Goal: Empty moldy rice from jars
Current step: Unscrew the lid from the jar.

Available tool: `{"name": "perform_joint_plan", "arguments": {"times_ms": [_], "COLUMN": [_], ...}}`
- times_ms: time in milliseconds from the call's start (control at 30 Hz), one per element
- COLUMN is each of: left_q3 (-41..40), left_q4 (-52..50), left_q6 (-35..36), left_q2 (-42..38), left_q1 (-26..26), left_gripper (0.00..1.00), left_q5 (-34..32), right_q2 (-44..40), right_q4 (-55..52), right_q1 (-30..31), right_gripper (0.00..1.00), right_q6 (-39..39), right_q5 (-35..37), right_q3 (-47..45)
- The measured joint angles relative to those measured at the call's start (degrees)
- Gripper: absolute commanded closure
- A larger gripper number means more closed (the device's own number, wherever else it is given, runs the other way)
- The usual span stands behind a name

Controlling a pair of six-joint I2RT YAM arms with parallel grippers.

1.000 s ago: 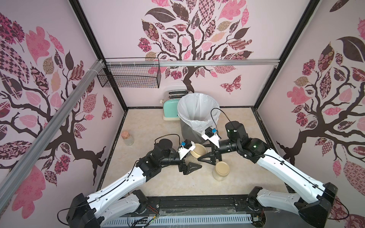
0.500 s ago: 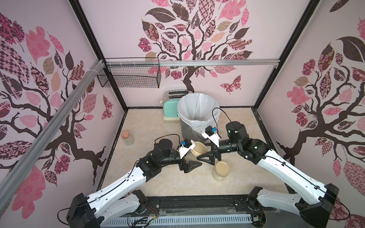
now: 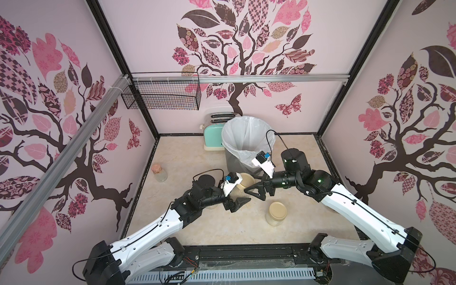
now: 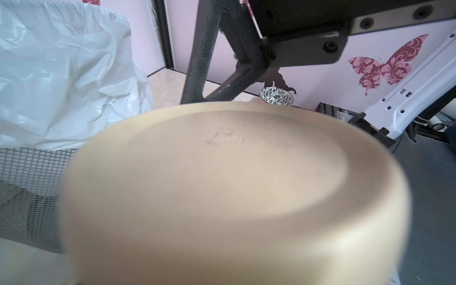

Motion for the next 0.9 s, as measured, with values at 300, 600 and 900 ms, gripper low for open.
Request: {"name": "perform_joint_plan", "arguments": {"times_ms": [300,600,900], "left_q3": [-0.74,-0.74,-0.74], "left_q4": [0.44,0.46,0.59], "left_q6": [0.09,0.09,0.09], "left_q2": [0.35,0.85,1.44], "left_q1": [0.02,0.02,0.00], "left_gripper": [0.36,0.36,0.36], "left_q5": [-3.43,-3.61,-3.54], "right_q2": [1.57,3.85,4.09], "right_q4": [-1.29,-3.15,-2.91], "right_q1": [0.35,0.96,1.57], "right_gripper": [0.01,0.01,0.01], "right_q6": [3.98,5.14,5.57], "right_q5": [3.28,6.67,7.52], "right_q3": [3.50,4.50,4.50]}}
